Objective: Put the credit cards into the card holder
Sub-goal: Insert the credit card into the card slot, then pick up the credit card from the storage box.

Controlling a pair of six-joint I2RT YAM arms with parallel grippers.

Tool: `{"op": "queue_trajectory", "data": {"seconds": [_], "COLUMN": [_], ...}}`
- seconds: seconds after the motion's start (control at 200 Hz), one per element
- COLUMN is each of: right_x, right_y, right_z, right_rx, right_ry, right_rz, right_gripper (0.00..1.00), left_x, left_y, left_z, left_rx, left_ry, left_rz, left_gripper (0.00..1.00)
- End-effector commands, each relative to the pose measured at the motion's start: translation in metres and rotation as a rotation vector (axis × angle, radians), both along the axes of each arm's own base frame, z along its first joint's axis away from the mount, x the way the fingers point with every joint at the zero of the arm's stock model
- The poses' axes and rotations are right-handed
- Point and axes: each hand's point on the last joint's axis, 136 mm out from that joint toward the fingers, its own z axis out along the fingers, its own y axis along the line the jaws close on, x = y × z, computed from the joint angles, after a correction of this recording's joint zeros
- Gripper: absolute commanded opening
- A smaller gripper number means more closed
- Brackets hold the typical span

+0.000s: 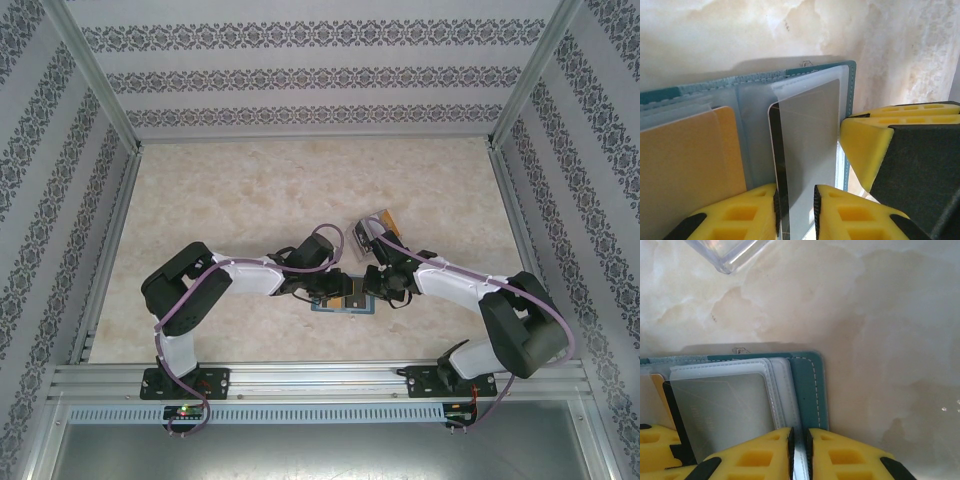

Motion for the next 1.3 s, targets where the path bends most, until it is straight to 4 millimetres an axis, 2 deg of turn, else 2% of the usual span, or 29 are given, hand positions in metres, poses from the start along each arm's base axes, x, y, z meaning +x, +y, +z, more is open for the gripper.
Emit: {"op": "queue_trajectory", "data": {"seconds": [0.0,0.145,0.335,0.485,0.58,0.694,0.874,0.954,1.294], "right_x": [-0.006,0.005,0.029,0.055,0.076,0.100,0.129,0.136,0.151], "right_y": [-0.007,-0.013,-0.026,-0.048,-0.053,-0.062,-0.051,-0.048,-0.040], "right_z": [-0.006,0.021,0.072,0.102,0.115,0.115,0.103,0.097,0.062], "right_rx": [-0.047,-0.039,-0.027,-0.161,-0.259,-0.399,-0.450,-0.465,-0.554], "right_ry": [0.008,-0.065,-0.203,-0.286,-0.313,-0.270,-0.226,-0.207,-0.132], "right_rz": [-0.006,-0.017,-0.006,0.037,0.106,0.164,0.246,0.266,0.332], "right_gripper": [0.18,0.26,0.34,0.37,0.37,0.36,0.33,0.34,0.36], "left_x": [-0.012,-0.008,-0.001,0.006,0.014,0.025,0.040,0.043,0.045], "left_y": [-0.004,0.009,0.023,0.028,0.033,0.041,0.056,0.061,0.080], "left_z": [-0.003,0.010,0.031,0.041,0.048,0.056,0.070,0.075,0.078], "left_rx": [0.033,0.072,0.107,0.114,0.114,0.113,0.112,0.111,0.123], "left_ry": [-0.006,-0.067,-0.147,-0.173,-0.190,-0.208,-0.242,-0.255,-0.270], "left_rz": [-0.043,-0.011,0.021,0.043,0.076,0.119,0.195,0.213,0.272], "left_gripper": [0.27,0.32,0.45,0.46,0.47,0.50,0.57,0.60,0.63]}}
